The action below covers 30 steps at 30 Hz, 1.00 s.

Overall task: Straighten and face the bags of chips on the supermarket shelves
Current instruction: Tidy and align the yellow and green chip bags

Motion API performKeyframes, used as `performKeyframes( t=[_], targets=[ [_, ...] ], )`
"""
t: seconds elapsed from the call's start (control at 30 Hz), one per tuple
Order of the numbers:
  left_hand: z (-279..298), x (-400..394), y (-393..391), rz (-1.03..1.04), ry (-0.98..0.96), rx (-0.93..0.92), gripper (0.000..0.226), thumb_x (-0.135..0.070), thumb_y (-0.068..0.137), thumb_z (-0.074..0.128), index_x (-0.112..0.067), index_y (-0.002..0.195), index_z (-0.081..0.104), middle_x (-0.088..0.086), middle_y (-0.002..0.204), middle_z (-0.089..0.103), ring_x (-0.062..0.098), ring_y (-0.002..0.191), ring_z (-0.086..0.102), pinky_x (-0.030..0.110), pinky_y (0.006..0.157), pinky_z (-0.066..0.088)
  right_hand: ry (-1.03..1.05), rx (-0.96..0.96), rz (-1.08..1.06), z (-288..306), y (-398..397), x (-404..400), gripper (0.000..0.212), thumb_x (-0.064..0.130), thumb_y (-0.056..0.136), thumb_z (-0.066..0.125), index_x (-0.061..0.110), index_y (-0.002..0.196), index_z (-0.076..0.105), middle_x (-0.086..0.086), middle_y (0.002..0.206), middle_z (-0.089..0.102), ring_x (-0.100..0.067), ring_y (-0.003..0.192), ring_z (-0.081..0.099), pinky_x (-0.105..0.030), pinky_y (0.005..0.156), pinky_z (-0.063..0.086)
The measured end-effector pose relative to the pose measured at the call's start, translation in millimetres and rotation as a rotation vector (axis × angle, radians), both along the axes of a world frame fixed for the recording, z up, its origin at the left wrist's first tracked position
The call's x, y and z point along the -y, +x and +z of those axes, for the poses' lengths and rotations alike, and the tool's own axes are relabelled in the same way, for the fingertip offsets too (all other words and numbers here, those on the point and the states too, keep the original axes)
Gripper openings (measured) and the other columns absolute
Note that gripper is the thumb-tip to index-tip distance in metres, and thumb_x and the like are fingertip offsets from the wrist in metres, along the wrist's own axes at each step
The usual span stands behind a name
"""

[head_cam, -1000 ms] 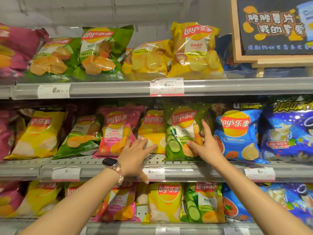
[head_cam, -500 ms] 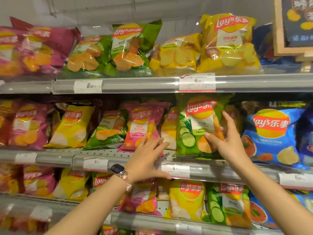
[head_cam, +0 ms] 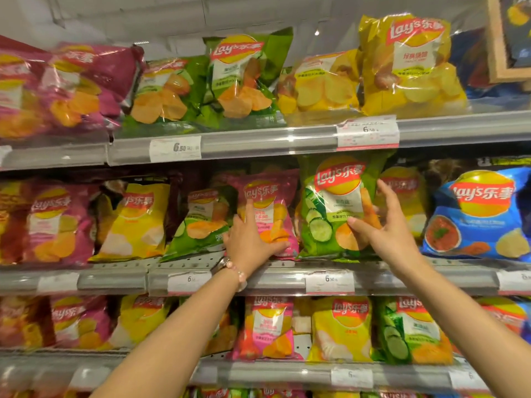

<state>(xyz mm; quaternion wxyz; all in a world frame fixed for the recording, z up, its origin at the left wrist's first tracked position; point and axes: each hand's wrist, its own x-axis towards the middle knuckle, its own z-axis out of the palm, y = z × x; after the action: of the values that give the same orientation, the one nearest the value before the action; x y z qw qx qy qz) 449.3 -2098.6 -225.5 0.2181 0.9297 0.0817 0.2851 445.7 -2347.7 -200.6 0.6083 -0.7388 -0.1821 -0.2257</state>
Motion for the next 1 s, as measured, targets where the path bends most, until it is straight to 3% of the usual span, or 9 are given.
performKeyframes(
  t=[0.13, 0.27, 0.47, 0.7, 0.87, 1.0],
  targets=[
    [0.8, -2.7, 3.8, -0.018, -0.037, 0.085, 0.126, -0.066, 0.054, 0.08, -0.03, 0.149, 0.005, 0.01, 0.123, 0.048, 0.029, 0.112, 0.049, 0.045, 0.093, 0.045, 0.008, 0.009, -0.022, 0.5, -0.1, -1.8, 0.086, 0.013, 0.081, 0.072, 0.033, 0.148, 0.021, 0.014, 0.112, 0.047, -0.009, 0.113, 0.048, -0.042, 0.102, 0.045],
    [2.6, 0.6, -0.2, -0.103, -0.124, 0.22, 0.122, -0.057, 0.058, 0.083, -0.031, 0.149, 0.007, 0.008, 0.122, 0.045, 0.026, 0.114, 0.043, 0.041, 0.095, 0.044, 0.016, 0.013, -0.013, 0.8, -0.5, 1.4, 0.085, 0.009, 0.082, 0.071, 0.031, 0.148, 0.021, 0.024, 0.108, 0.045, 0.003, 0.103, 0.05, -0.034, 0.097, 0.046],
    [20.4, 2.6, -19.4, -0.142, -0.127, 0.355, 0.116, -0.052, 0.06, 0.083, -0.031, 0.149, 0.012, 0.008, 0.126, 0.044, 0.025, 0.118, 0.04, 0.03, 0.09, 0.032, 0.032, 0.043, 0.001, 8.0, 2.4, 18.2, 0.082, 0.011, 0.083, 0.07, 0.031, 0.147, 0.023, -0.001, 0.135, 0.047, -0.02, 0.122, 0.05, -0.049, 0.102, 0.044],
    [34.4, -41.5, -61.8, -0.042, 0.017, 0.376, 0.118, -0.052, 0.058, 0.084, -0.041, 0.148, 0.008, 0.008, 0.128, 0.044, 0.027, 0.118, 0.041, 0.04, 0.096, 0.038, -0.109, 0.048, -0.008, 13.6, 11.1, 24.6, 0.085, 0.019, 0.08, 0.074, 0.034, 0.146, 0.024, 0.003, 0.127, 0.049, -0.021, 0.119, 0.051, -0.051, 0.096, 0.047],
    [24.5, -66.9, -80.7, 0.04, -0.036, 0.351, 0.117, -0.049, 0.056, 0.086, -0.034, 0.148, 0.016, 0.009, 0.134, 0.044, 0.028, 0.123, 0.043, 0.043, 0.098, 0.041, -0.166, 0.009, 0.047, 10.8, 20.4, -17.0, 0.089, 0.029, 0.076, 0.078, 0.035, 0.146, 0.023, -0.007, 0.131, 0.054, -0.023, 0.12, 0.053, -0.05, 0.095, 0.049],
    [17.5, -79.2, -92.2, 0.059, -0.062, 0.401, 0.116, -0.047, 0.057, 0.086, -0.035, 0.149, 0.017, 0.009, 0.137, 0.042, 0.027, 0.127, 0.04, 0.042, 0.101, 0.037, -0.205, 0.031, 0.056, 7.7, 26.6, -63.1, 0.088, 0.032, 0.076, 0.077, 0.03, 0.146, 0.024, -0.003, 0.13, 0.056, -0.022, 0.117, 0.055, -0.041, 0.092, 0.049]
  ],
)
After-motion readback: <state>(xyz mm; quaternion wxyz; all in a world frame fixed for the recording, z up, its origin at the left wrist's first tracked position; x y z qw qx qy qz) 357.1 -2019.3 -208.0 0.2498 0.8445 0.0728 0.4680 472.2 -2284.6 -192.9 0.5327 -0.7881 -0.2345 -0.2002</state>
